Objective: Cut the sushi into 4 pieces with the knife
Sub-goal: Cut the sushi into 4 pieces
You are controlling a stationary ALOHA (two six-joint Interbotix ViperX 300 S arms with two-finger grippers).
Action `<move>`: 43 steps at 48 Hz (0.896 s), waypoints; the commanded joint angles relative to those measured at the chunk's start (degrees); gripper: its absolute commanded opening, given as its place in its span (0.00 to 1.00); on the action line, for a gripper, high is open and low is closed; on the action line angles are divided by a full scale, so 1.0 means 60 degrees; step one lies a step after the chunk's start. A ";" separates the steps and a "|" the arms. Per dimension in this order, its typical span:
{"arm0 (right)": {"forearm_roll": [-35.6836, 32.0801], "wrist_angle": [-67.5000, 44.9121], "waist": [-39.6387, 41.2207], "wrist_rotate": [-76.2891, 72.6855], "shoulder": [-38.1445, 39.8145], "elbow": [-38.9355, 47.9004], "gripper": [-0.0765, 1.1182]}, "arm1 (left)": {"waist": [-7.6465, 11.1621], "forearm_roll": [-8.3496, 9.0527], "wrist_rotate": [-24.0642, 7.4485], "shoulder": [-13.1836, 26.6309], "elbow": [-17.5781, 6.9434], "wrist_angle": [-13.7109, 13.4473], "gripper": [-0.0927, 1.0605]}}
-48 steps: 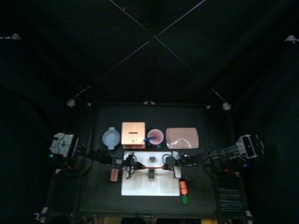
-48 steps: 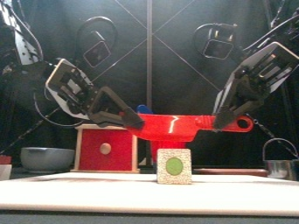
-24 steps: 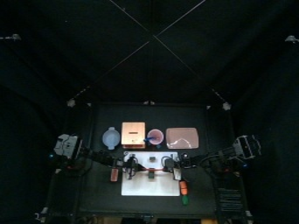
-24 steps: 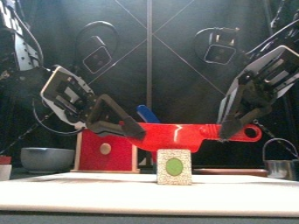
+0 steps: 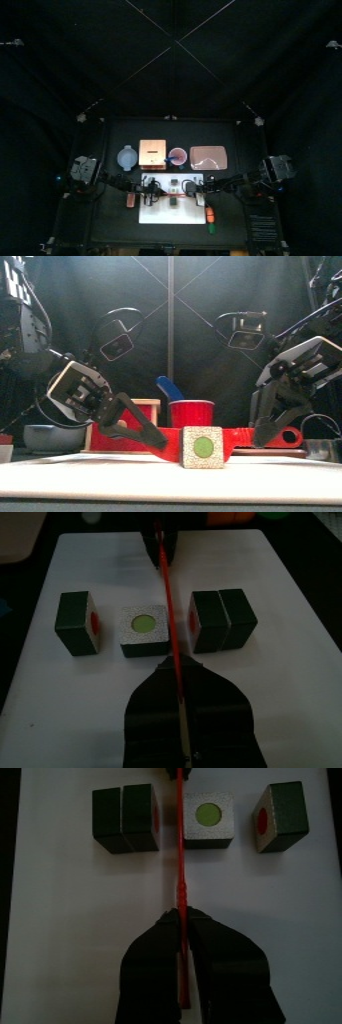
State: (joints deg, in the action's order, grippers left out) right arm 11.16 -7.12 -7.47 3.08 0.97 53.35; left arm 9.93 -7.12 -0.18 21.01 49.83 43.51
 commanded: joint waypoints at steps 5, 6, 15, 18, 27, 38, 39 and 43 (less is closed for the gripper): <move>-0.0059 -0.0088 0.0439 0.0044 -0.0073 -0.0146 0.15 | -0.0132 -0.0044 -0.0103 0.0132 -0.0117 -0.0132 0.21; -0.0073 -0.0088 0.0513 0.0044 -0.0059 -0.0146 0.15 | -0.0161 -0.0029 -0.0103 0.0117 -0.0103 -0.0132 0.21; -0.0308 0.0015 0.0820 0.0044 0.0176 -0.0190 0.15 | -0.0601 0.0015 -0.0132 -0.0396 0.0103 -0.0190 0.21; -0.0381 0.0044 0.0908 0.0044 0.0322 -0.0205 0.15 | -0.0732 0.0073 -0.0146 -0.0630 0.0205 -0.0220 0.21; -0.0425 0.0234 0.0908 0.0044 0.0791 -0.0205 0.15 | -0.0791 0.0117 -0.0293 -0.1201 0.0439 -0.0220 0.21; -0.0425 0.0410 0.0498 0.0044 0.1860 -0.0117 0.15 | -0.0601 0.0571 -0.0454 -0.2520 0.0688 -0.0469 0.21; -0.0425 0.0410 0.0439 0.0044 0.1904 -0.0103 0.15 | -0.0498 0.0630 -0.0454 -0.2607 0.0688 -0.0439 0.21; -0.0381 0.0410 0.0161 0.0029 0.2051 -0.0044 0.15 | -0.0117 0.0967 -0.0454 -0.2769 0.0645 -0.0439 0.21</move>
State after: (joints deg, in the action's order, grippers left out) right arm 8.79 -4.48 -5.36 3.16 11.34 53.26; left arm 7.29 -2.99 -2.72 5.98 54.40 40.52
